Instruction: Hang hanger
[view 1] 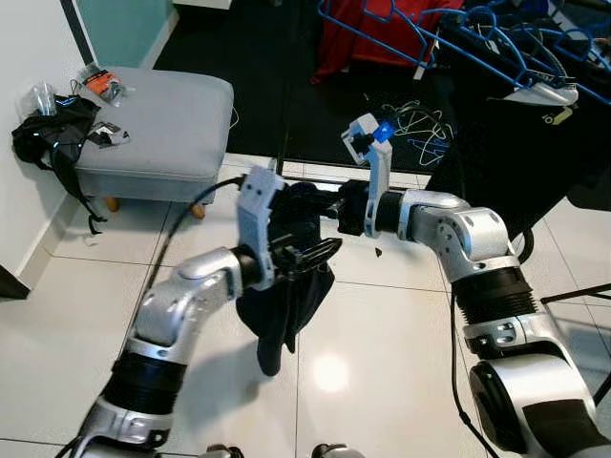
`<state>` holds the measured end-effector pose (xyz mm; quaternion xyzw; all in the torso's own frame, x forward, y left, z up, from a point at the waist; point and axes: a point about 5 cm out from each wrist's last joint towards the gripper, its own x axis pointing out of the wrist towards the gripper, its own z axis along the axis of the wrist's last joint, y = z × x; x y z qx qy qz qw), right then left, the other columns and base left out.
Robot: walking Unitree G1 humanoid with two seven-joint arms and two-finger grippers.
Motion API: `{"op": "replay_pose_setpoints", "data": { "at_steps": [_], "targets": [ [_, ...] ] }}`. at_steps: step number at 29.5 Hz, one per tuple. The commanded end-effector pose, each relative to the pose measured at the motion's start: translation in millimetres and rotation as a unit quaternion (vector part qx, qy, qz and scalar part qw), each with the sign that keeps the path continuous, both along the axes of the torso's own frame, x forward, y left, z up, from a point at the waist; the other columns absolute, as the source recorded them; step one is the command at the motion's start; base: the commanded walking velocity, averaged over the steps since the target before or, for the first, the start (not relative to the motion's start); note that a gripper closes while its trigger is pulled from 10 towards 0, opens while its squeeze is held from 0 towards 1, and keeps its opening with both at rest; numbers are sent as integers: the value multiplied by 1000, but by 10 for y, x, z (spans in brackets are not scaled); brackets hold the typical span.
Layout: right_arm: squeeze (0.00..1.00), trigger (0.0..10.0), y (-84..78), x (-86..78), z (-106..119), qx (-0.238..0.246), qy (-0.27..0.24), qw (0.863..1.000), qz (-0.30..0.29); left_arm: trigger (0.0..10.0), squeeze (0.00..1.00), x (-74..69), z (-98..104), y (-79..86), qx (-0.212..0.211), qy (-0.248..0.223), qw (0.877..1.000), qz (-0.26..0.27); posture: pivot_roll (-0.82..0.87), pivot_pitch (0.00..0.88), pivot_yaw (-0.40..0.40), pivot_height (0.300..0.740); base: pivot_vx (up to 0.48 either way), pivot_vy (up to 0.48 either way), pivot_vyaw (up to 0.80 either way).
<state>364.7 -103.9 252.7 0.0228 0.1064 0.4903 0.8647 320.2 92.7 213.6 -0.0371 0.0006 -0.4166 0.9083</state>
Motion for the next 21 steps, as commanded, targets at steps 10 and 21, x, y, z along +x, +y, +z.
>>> {"op": "replay_pose_setpoints", "data": {
  "at_steps": [10, 21],
  "targets": [
    [0, 0, -9, -27, 100, 10, -8, 1000, 22, 10000, 1000, 67, -305, 354, 94, -20, 994, 59, -112, 236, -111, 740, 0, 0, 0],
    [0, 0, 23, -39, 94, 12, -6, 999, 30, 10000, 1000, 44, -310, 154, -10, 2, 1000, 27, -112, 224, -112, 740, 0, 0, 0]
  ]
}}
